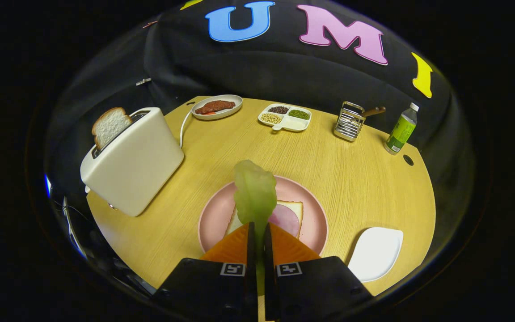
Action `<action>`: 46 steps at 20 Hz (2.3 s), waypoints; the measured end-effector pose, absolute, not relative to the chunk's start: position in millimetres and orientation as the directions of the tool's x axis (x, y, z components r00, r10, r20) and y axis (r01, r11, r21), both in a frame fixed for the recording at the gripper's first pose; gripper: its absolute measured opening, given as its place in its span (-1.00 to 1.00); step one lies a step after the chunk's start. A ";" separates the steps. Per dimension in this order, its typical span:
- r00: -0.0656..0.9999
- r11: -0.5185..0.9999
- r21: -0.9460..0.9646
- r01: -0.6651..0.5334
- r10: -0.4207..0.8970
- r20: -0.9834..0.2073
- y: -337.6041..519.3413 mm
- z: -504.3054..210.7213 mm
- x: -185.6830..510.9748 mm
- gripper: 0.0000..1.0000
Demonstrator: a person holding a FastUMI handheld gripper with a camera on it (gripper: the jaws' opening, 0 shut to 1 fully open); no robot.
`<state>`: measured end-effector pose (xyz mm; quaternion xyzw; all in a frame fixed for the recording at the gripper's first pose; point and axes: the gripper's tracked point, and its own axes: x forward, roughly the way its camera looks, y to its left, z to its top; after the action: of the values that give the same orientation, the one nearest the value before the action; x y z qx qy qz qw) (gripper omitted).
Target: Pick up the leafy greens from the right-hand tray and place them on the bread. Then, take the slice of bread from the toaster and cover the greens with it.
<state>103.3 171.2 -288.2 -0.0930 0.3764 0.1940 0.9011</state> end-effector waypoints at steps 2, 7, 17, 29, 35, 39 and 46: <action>0.641 0.914 -0.026 -0.406 0.264 -0.720 168.1 -291.0 106.7 -0.74; 0.638 0.920 -0.031 -0.391 0.247 -0.729 164.3 -293.7 111.0 -0.49; 0.700 0.924 -0.018 -0.382 0.276 -0.658 170.2 -256.9 108.6 0.95; 0.743 0.803 -0.038 -0.594 0.530 -0.409 291.5 -122.4 87.9 0.95; 0.696 0.755 -0.029 -0.655 0.588 -0.411 360.9 -114.1 78.4 0.96; 0.658 0.727 -0.012 -0.687 0.614 -0.435 407.9 -120.7 66.2 0.96; 0.613 0.695 0.005 -0.719 0.637 -0.467 484.5 -140.3 56.4 0.97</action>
<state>56.4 484.5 -140.3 -0.0915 0.2222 0.3793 0.8935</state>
